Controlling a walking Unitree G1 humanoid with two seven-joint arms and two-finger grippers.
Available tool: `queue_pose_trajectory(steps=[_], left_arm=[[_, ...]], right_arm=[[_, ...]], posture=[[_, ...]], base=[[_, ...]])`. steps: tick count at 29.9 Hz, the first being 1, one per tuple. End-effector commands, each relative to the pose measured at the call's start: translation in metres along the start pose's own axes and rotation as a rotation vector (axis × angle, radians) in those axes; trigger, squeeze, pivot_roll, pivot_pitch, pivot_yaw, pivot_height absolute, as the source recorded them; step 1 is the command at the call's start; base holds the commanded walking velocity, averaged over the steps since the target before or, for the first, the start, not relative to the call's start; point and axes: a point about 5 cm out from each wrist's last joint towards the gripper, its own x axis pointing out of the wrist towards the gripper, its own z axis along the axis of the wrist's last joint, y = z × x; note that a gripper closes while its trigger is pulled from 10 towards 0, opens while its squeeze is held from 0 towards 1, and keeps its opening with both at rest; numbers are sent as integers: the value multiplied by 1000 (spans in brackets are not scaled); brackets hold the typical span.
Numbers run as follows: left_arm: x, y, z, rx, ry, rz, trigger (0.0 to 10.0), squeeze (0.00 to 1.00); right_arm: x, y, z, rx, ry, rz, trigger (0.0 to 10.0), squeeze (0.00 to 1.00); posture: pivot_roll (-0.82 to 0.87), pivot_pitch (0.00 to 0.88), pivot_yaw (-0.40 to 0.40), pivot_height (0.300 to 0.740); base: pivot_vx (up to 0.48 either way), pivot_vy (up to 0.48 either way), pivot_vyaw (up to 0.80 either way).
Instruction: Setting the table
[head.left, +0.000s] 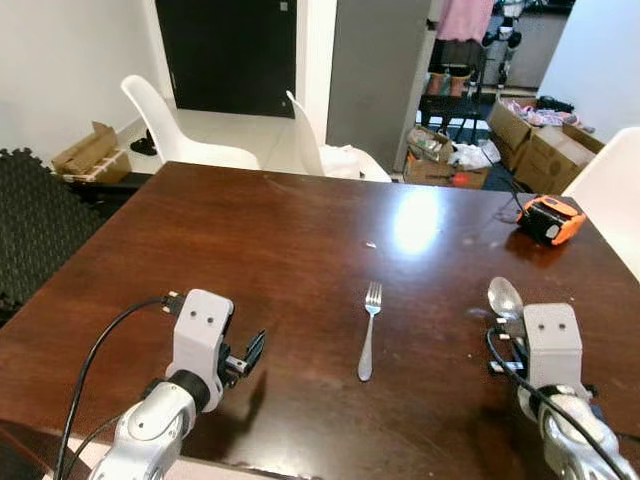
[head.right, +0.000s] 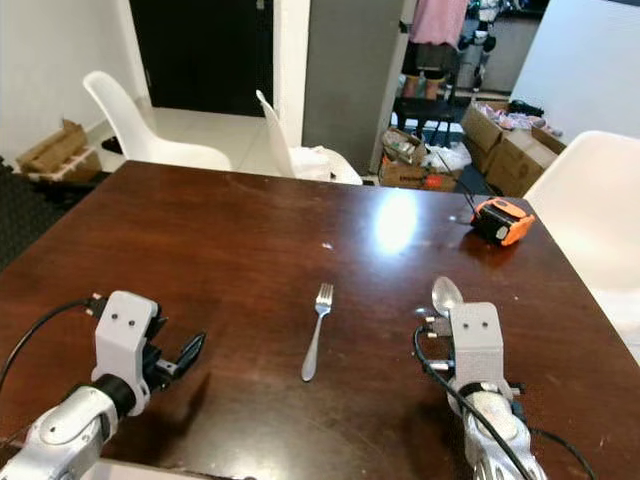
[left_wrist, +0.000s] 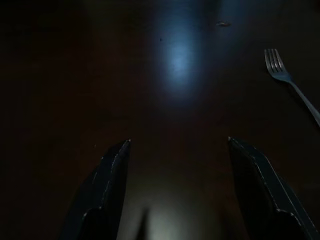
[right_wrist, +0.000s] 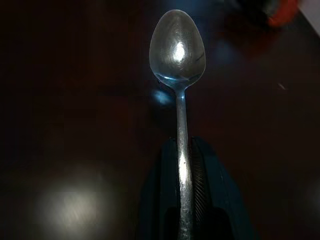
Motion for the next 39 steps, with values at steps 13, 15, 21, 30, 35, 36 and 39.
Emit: queue_pose_trajectory(steps=[13,15,21,30,35,36,39], left_arm=[[-4,1,-7,25,46,-2,10000,0],[-4,0,-7,24,47,-4,10000,0],[-3,-1,-6,22,44,-8,10000,0],[-4,-3,-6,17,45,-1,10000,0],[-4,-4,-7,14,47,-1,10000,0],[-4,-4,-7,13,46,-1,10000,0],[-4,-5,-7,12,45,-2,10000,0]], right_arm=[[24,31,1,115,54,73,10000,0],[24,40,1,139,63,85,10000,0],[21,67,5,162,57,149,10000,0],[17,83,-2,136,97,162,10000,0],[18,82,-1,171,102,91,10000,0],[17,84,-1,179,101,80,10000,0],[15,90,0,198,103,79,10000,0]], posture=[[63,199,116,740],[64,201,116,740],[68,203,111,740],[70,210,100,740],[63,213,97,740],[64,214,97,740],[63,214,98,740]], base=[[0,0,0],[0,0,0],[0,0,0],[0,0,0],[0,0,0],[0,0,0],[0,0,0]])
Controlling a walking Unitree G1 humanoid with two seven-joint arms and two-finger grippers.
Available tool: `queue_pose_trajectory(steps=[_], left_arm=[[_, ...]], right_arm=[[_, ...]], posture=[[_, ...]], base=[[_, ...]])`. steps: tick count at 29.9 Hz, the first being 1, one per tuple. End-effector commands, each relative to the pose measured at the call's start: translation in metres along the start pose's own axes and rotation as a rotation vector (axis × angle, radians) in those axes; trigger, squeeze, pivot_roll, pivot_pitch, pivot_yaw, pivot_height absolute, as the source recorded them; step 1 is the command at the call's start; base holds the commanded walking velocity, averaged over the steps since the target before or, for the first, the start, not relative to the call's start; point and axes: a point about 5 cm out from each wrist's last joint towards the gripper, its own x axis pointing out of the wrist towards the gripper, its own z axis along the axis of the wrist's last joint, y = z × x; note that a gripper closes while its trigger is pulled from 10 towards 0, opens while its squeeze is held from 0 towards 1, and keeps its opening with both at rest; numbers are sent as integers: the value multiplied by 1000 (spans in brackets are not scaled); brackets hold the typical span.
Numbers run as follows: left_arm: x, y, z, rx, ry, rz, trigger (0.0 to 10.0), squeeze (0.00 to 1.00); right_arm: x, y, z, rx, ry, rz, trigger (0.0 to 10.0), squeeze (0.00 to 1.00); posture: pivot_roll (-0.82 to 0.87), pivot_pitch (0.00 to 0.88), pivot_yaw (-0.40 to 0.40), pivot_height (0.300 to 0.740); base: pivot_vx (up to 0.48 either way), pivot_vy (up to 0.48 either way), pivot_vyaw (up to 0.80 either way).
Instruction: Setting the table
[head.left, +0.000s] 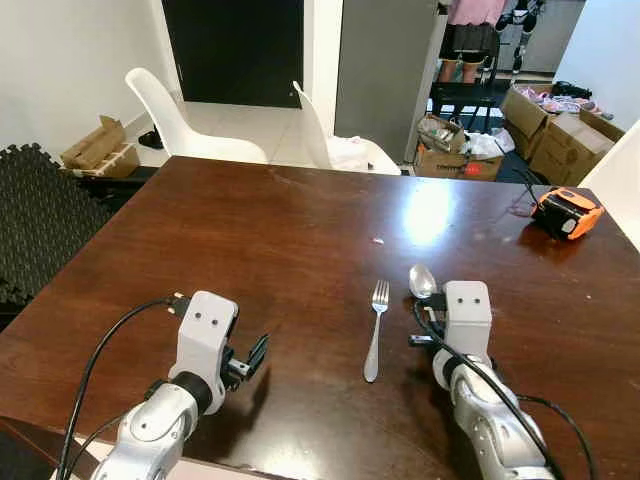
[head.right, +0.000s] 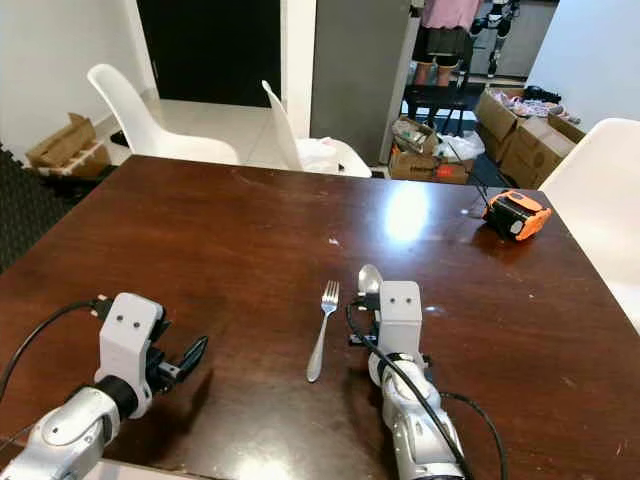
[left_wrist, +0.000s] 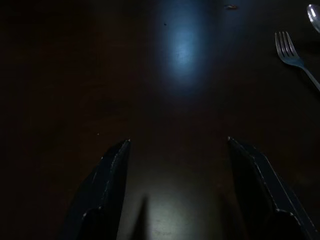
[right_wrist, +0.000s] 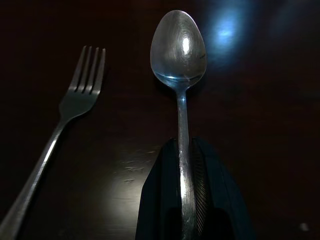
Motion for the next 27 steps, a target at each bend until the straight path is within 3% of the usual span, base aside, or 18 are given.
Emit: queue_pose_trajectory(steps=[1,6,10,15,21,27], left_arm=[[-2,-2,-4,4,22,-1,10000,0],[-2,-3,-4,4,21,-4,10000,0],[-2,-3,-4,3,21,-4,10000,0],[-3,-3,-4,3,22,-4,10000,0],[-2,-5,-4,2,21,-9,10000,0],[1,-6,-2,0,11,-15,10000,0]], right_arm=[[-4,4,-3,20,10,-7,10000,0],[-8,21,-8,43,24,30,10000,0],[-10,25,-8,45,26,32,10000,0],[-24,35,-8,54,17,-9,10000,0],[-36,36,-12,39,16,-27,10000,0],[-36,24,-20,4,40,-48,10000,0]], posture=[[63,215,99,740],[67,216,97,740],[67,217,94,740],[67,217,90,740],[63,214,91,740],[55,205,90,740]], base=[[0,0,0],[0,0,0],[0,0,0],[0,0,0],[0,0,0],[0,0,0]])
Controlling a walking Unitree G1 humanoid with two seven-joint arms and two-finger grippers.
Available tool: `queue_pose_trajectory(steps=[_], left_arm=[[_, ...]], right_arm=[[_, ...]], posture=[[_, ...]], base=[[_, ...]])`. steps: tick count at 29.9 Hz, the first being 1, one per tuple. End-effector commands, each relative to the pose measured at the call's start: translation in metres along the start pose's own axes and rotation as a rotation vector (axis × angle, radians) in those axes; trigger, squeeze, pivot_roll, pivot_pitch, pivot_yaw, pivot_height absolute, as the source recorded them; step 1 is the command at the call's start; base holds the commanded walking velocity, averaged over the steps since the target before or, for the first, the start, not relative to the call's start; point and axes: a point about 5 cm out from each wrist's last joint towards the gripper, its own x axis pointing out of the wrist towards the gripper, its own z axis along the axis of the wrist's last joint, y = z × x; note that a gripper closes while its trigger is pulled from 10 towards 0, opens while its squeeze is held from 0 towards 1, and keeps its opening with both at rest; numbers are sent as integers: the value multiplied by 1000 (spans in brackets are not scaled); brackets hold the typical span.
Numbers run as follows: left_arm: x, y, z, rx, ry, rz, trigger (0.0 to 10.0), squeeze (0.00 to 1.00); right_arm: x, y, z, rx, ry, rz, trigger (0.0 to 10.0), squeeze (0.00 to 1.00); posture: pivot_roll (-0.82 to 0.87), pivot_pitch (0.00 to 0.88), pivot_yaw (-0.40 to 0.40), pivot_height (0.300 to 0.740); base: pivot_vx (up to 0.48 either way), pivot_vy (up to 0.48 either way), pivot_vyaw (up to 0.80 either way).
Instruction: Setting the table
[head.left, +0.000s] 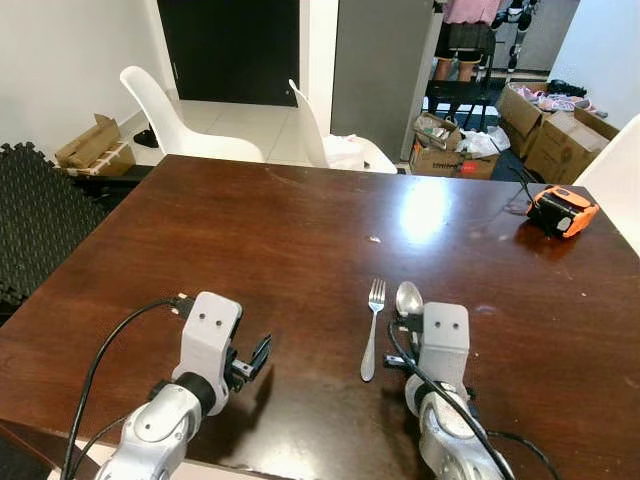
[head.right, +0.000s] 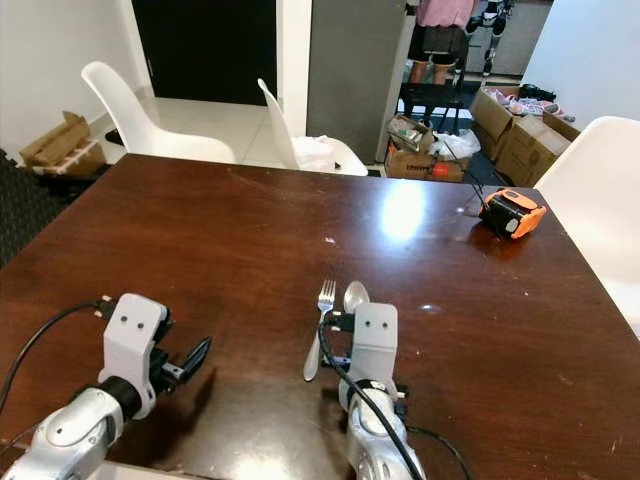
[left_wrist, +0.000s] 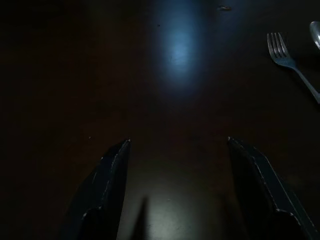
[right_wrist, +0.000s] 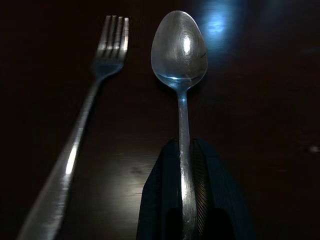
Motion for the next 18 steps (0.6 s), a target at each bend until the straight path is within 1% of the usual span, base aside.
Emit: queue_pose_trajectory(steps=[1,4,6,8,9,10,11,12,13,18], left_arm=[[-1,-3,-4,-4,16,-9,10000,0],[-1,-3,-4,-4,16,-9,10000,0],[-1,-3,-5,-4,18,-10,10000,0],[-1,-3,-6,-4,19,-11,10000,0],[-2,-3,-6,-5,19,-11,10000,0],[-2,-3,-6,-5,19,-11,10000,0],[-1,-3,-6,-5,19,-10,10000,0],[-1,-3,-6,-4,18,-10,10000,0],[-1,-3,-6,-4,18,-9,10000,0],[-1,-3,-5,-3,16,-10,10000,0]], right_arm=[[-1,-5,-7,-17,27,-11,10000,0],[0,-12,-8,-48,28,-15,10000,0],[2,-19,-9,-71,30,-22,10000,0],[2,-21,-9,-77,31,-21,10000,0],[3,-22,-9,-78,32,-18,10000,114],[3,-22,-9,-78,32,-18,10000,114],[3,-22,-9,-77,33,-17,10000,482],[3,-22,-9,-78,33,-17,10000,788],[3,-22,-9,-79,33,-16,10000,1000],[2,-21,-9,-79,30,-20,10000,1000]], posture=[[54,204,90,740],[52,203,90,740],[49,202,89,740],[49,201,88,740],[50,201,88,740],[50,201,88,740],[50,201,88,740],[51,200,87,740],[51,200,87,740],[54,199,91,740]], base=[[0,0,0],[0,0,0],[0,0,0],[0,0,0],[0,0,0],[0,0,0],[0,0,0],[0,0,0],[0,0,0],[0,0,0]])
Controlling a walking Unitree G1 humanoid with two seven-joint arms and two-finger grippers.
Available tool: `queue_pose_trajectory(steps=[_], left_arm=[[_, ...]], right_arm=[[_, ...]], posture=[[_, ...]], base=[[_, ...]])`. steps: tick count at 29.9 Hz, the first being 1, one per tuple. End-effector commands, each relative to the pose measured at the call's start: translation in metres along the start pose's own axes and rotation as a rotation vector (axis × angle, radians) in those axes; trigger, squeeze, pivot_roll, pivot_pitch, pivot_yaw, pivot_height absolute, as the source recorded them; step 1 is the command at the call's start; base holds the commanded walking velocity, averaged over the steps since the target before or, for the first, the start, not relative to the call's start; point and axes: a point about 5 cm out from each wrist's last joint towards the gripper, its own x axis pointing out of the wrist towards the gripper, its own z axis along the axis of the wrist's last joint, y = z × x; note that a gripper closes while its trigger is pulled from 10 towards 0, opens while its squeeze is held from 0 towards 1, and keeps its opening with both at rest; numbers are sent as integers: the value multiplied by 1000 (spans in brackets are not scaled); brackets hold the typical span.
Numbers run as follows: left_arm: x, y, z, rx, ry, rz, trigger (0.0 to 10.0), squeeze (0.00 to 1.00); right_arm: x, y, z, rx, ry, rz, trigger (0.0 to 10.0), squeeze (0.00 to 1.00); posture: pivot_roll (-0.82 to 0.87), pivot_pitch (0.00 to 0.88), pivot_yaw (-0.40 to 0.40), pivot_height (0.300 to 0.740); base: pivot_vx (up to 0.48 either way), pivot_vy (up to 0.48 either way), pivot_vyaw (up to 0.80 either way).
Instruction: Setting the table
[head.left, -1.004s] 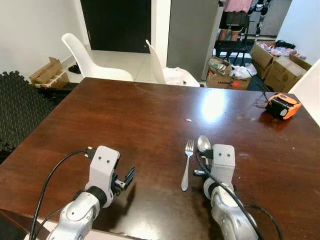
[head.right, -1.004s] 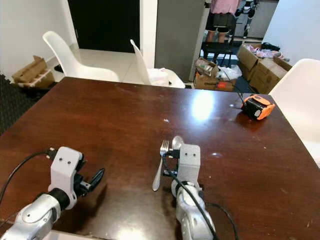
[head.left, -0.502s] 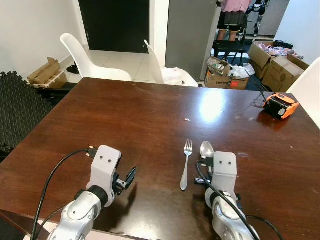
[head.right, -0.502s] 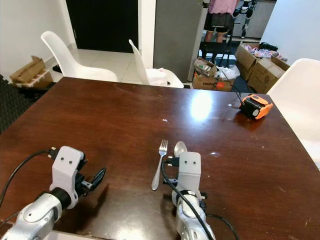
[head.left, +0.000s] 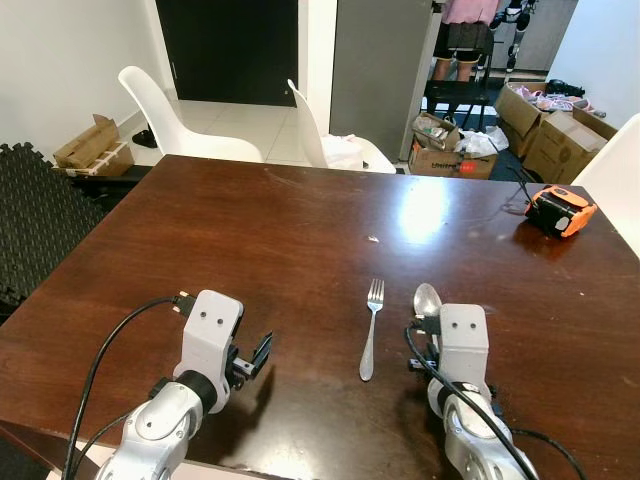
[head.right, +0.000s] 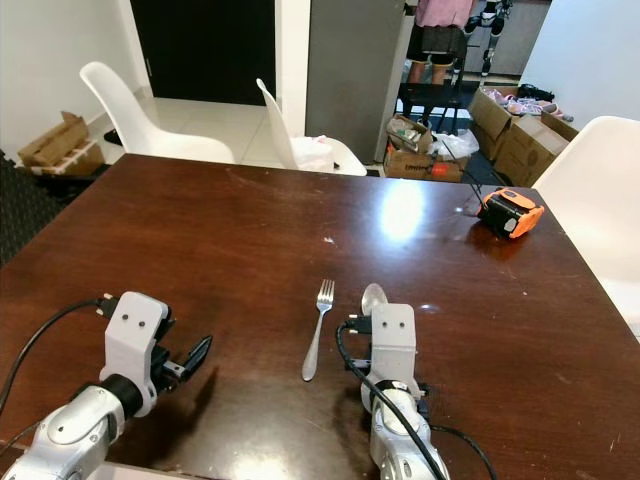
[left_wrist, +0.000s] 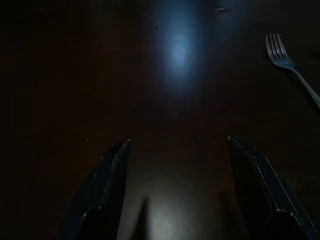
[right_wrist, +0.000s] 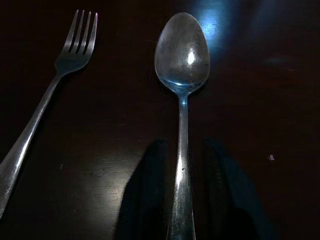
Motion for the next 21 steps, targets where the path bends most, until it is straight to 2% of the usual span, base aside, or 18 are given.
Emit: queue_pose_trajectory(steps=[1,2,4,5,12,17,18,21], left_arm=[[-1,-2,-5,-5,16,-10,10000,0],[-1,-2,-3,-4,12,-15,10000,0],[-1,-2,-3,-4,12,-15,10000,0],[-1,-1,-2,-4,7,-22,10000,0],[-13,4,11,61,-6,-252,10000,0],[-20,3,11,73,4,-330,10000,0],[-24,1,11,72,7,-363,10000,0],[-26,4,11,69,12,-362,10000,0]], right_arm=[[-2,-1,-9,-9,34,-4,10000,1000],[-2,-1,-8,-12,28,-2,10000,961],[-2,-1,-8,-12,28,-2,10000,961],[-2,-1,-7,-16,18,4,10000,0],[-7,-7,21,-92,-134,52,10000,0],[-10,-8,35,-145,-205,78,10000,0],[-12,-6,40,-144,-227,104,10000,0],[-15,-2,43,-128,-244,141,10000,0]], posture=[[53,199,91,740],[53,199,92,740],[53,199,92,740],[52,200,92,740],[55,199,93,740],[50,198,96,740],[47,196,97,740],[46,194,99,740]], base=[[0,0,0],[0,0,0],[0,0,0],[0,0,0],[0,0,0],[0,0,0],[0,0,0],[0,0,0]])
